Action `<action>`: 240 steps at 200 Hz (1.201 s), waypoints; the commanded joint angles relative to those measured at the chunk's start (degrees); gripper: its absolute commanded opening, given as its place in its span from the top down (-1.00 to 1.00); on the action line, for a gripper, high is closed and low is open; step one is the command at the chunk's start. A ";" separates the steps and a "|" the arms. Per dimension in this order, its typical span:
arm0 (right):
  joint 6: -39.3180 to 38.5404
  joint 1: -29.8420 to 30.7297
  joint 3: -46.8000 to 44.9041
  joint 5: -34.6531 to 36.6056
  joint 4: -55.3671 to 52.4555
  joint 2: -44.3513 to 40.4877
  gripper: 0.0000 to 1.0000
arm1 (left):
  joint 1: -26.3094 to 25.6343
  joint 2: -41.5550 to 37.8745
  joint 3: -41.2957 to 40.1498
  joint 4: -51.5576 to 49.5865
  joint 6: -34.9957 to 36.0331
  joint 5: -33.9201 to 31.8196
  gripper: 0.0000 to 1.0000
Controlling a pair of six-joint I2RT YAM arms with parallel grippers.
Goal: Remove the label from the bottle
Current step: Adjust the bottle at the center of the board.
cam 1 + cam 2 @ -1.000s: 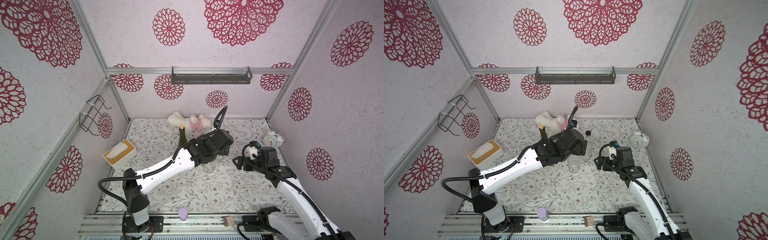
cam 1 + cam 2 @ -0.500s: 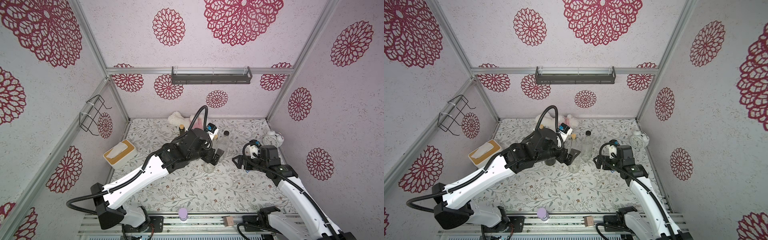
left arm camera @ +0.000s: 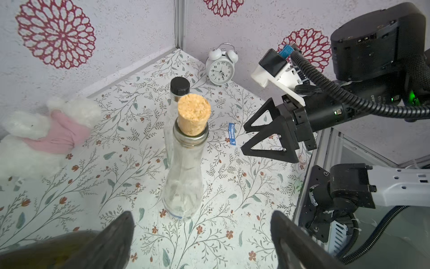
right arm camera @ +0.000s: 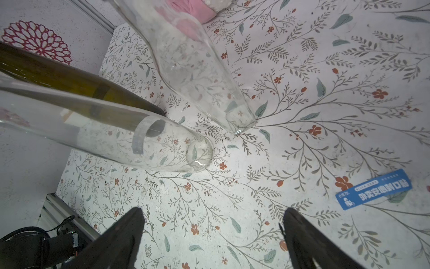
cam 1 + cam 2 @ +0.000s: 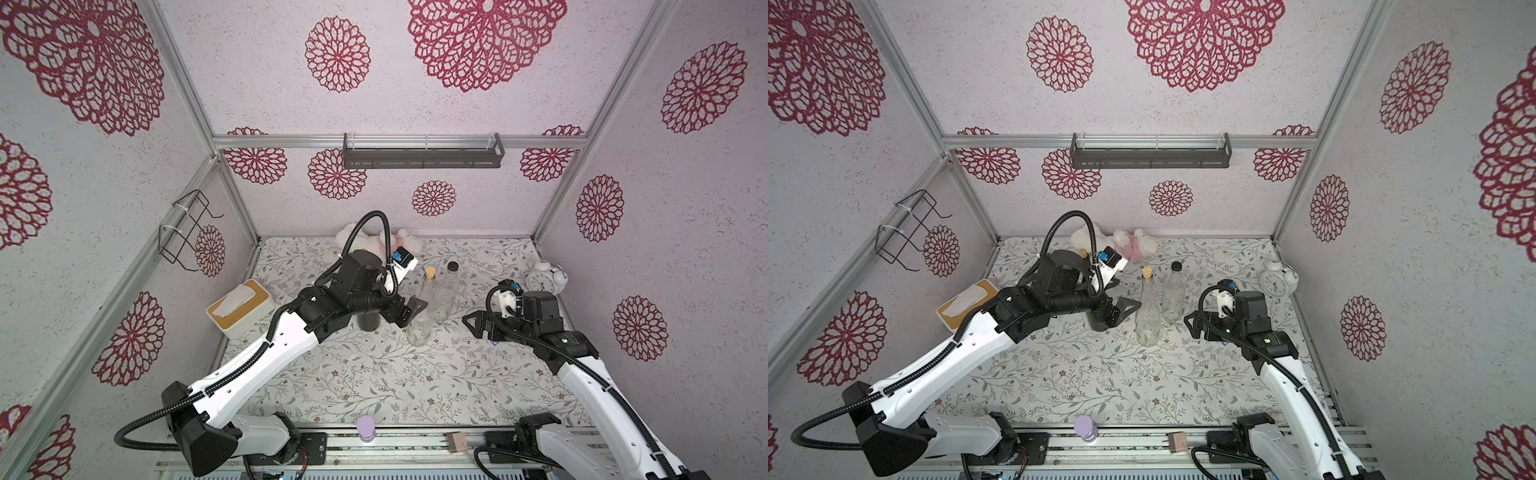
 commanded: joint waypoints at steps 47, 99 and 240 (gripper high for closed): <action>0.99 -0.10 0.00 0.90 1.77 -0.35 -0.92 | 1.61 6.16 2.89 5.73 4.18 8.10 -0.75; 0.88 -0.34 -0.17 1.53 2.82 0.61 -0.92 | 2.60 11.98 6.01 8.30 4.79 5.61 -0.58; 1.51 -0.67 1.10 3.93 3.03 0.19 -0.90 | 2.55 16.38 8.73 7.63 5.24 6.01 0.32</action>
